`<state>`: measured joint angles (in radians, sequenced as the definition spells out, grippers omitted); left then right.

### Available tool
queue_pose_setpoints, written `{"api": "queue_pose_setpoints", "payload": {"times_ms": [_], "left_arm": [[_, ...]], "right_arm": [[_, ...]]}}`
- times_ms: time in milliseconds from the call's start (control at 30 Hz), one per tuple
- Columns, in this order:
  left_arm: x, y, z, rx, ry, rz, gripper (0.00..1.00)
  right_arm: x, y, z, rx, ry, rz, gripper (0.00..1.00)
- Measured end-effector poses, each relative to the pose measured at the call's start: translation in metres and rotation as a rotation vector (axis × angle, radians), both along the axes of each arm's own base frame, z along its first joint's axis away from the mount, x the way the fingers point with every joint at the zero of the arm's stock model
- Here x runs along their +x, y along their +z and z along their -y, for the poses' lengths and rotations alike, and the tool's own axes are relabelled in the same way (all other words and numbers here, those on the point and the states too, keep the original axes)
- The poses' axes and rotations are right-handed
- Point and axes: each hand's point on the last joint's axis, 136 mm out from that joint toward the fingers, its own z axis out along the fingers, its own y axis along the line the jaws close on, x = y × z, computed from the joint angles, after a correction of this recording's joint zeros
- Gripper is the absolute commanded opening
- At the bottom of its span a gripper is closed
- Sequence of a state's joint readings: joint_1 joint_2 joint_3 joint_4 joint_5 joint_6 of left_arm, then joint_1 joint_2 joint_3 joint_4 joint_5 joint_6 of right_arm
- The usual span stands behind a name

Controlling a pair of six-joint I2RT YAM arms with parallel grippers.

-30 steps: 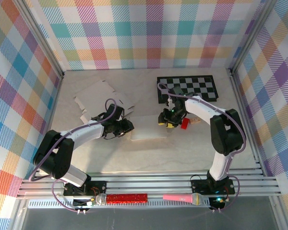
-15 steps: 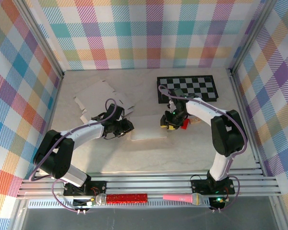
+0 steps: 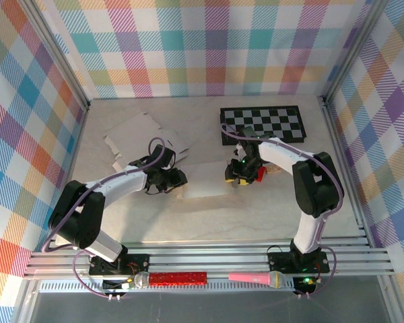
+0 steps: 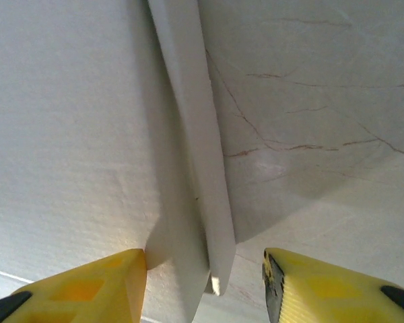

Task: Fold the paper box

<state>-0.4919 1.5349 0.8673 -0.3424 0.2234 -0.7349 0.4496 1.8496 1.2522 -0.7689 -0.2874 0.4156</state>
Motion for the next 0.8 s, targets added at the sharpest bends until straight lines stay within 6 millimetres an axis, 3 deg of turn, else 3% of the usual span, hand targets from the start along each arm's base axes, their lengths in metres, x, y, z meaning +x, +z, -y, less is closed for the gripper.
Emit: {"api": "queue_pose_setpoints", "payload": {"times_ms": [367, 800], "left_arm": [[0.002, 0.004, 0.000, 0.008, -0.020, 0.009, 0.40], [0.002, -0.007, 0.001, 0.023, -0.052, -0.009, 0.26]], "right_arm": [[0.000, -0.007, -0.003, 0.006, 0.014, -0.011, 0.32], [0.002, -0.006, -0.004, 0.009, 0.014, -0.005, 0.33]]}}
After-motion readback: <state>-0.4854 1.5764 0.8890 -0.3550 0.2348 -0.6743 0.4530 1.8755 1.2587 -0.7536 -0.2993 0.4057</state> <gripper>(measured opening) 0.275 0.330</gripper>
